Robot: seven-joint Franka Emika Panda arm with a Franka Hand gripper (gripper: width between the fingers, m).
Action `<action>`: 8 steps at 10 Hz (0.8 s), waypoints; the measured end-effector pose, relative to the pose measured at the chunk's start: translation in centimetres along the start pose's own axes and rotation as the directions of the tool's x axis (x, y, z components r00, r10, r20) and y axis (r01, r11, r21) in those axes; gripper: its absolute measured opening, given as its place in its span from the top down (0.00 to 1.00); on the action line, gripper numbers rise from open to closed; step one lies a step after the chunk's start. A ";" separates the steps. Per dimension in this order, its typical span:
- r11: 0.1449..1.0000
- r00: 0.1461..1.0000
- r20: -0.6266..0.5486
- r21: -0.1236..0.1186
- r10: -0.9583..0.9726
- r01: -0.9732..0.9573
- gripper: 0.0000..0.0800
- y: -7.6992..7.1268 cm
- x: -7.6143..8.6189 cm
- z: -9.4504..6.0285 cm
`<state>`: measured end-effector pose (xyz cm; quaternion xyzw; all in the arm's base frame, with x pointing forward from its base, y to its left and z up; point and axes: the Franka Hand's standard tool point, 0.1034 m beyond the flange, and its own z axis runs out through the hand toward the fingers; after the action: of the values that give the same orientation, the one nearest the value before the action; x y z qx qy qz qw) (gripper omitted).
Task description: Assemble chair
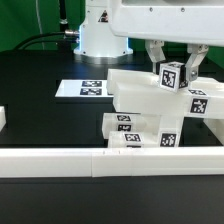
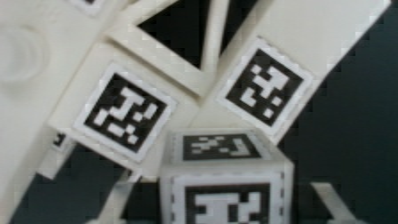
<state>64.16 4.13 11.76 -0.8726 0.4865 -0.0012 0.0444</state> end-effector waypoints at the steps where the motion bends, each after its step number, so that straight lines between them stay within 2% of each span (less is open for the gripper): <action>1: 0.995 0.995 0.003 0.009 0.097 -0.097 0.64 -0.1 0.1 0.0; 4: 0.957 0.957 0.001 0.038 0.289 -0.289 0.64 -0.4 0.3 0.0; 8: 0.852 0.853 0.026 0.042 0.522 -0.522 0.64 -0.6 0.1 0.0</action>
Offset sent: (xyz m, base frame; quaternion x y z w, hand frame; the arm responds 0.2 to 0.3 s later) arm 0.0027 -0.0082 0.0002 0.0181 0.0525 0.1350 0.9893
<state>64.66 4.36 11.78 -0.7065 0.7045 0.0055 0.0670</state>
